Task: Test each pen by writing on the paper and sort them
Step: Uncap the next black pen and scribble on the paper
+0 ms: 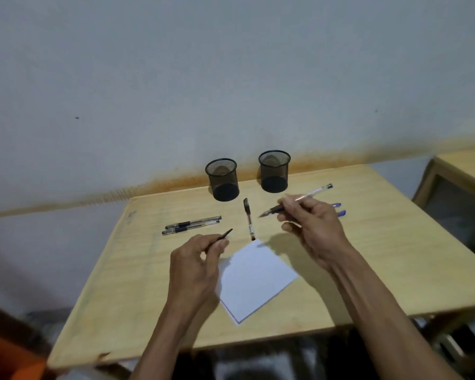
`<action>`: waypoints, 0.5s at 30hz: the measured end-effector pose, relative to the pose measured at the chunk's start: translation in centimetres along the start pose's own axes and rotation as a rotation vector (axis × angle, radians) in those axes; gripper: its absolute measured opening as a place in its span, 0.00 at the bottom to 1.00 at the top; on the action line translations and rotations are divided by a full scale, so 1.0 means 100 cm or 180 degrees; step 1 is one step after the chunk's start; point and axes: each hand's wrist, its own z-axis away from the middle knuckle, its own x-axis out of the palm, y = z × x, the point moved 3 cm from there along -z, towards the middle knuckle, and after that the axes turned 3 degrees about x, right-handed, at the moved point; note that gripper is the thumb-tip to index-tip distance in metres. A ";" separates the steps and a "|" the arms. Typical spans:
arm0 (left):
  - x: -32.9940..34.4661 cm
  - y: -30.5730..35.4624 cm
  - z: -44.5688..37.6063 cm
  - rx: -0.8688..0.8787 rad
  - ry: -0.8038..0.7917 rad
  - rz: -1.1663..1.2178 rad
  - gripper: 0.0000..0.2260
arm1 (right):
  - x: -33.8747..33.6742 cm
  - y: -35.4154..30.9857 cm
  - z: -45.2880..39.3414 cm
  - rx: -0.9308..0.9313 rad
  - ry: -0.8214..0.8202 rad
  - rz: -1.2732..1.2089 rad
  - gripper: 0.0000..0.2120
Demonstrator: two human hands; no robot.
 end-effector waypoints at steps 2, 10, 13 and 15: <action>-0.016 -0.019 -0.002 -0.0378 0.0042 0.0036 0.04 | -0.025 -0.015 -0.011 -0.0131 0.0225 -0.0141 0.06; -0.010 -0.049 -0.028 -0.0658 -0.0087 -0.0571 0.06 | -0.006 0.021 -0.008 0.0073 0.0110 0.0435 0.10; -0.004 -0.068 -0.037 -0.0535 -0.0251 -0.1032 0.08 | 0.001 0.034 -0.005 0.0213 0.0111 0.0486 0.11; 0.000 -0.082 -0.044 -0.0554 -0.0341 -0.1310 0.08 | 0.006 0.039 -0.004 0.0262 0.0096 0.0489 0.10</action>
